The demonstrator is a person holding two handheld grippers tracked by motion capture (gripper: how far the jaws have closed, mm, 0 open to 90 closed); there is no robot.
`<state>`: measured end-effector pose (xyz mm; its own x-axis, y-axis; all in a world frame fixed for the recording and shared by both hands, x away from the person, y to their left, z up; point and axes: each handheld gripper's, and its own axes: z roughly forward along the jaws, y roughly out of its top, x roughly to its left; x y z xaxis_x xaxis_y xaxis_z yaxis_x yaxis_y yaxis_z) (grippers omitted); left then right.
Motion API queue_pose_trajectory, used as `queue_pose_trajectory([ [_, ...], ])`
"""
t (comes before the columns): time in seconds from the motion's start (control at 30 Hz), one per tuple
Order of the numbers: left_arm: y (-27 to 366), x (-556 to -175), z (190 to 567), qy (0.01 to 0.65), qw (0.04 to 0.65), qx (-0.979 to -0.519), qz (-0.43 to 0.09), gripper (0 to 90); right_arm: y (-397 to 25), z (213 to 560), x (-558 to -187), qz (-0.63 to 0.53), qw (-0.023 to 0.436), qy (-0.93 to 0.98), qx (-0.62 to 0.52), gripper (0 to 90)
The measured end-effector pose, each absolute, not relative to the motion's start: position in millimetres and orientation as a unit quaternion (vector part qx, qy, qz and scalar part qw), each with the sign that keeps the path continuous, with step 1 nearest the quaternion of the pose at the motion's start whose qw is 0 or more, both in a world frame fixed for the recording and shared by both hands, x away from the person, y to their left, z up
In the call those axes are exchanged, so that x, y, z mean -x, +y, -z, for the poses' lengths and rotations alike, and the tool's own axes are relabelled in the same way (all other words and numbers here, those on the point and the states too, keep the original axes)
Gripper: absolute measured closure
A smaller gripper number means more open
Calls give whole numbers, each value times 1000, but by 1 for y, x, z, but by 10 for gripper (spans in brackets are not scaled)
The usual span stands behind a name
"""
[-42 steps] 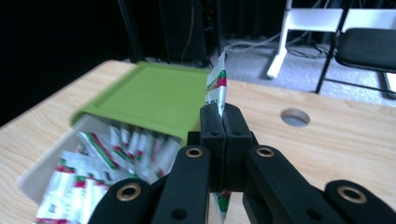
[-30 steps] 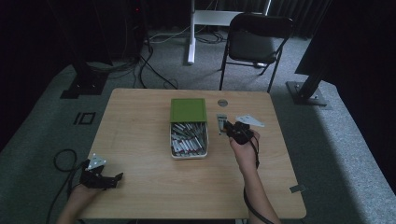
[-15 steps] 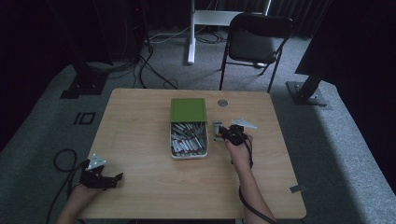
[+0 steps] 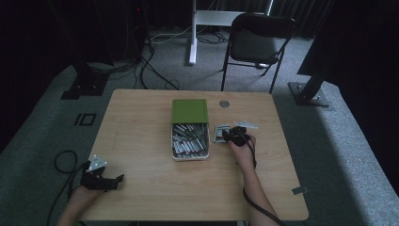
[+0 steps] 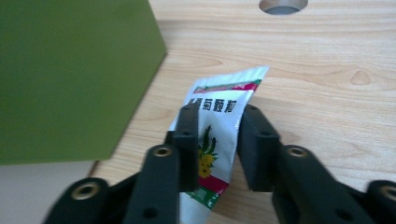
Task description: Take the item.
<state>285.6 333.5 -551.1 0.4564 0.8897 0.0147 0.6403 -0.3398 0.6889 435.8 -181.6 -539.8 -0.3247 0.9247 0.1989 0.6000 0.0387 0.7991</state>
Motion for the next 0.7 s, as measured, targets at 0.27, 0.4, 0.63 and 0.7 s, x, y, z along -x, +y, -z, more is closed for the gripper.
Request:
queue_pose_trajectory([
  [0.27, 333, -286, 551, 482, 313, -794, -199, 14, -188, 550, -444, -395, 202, 703, -556, 426],
  [0.4, 333, -286, 551, 482, 313, -794, -199, 14, -195, 549, -440, -392, 205, 703, -557, 347],
  [0.63, 333, -286, 551, 482, 313, -794, -199, 14, -214, 550, -431, -388, 209, 692, -572, 250],
  [0.7, 334, -286, 551, 482, 313, -794, -199, 14, -218, 551, -427, -384, 213, 691, -574, 208],
])
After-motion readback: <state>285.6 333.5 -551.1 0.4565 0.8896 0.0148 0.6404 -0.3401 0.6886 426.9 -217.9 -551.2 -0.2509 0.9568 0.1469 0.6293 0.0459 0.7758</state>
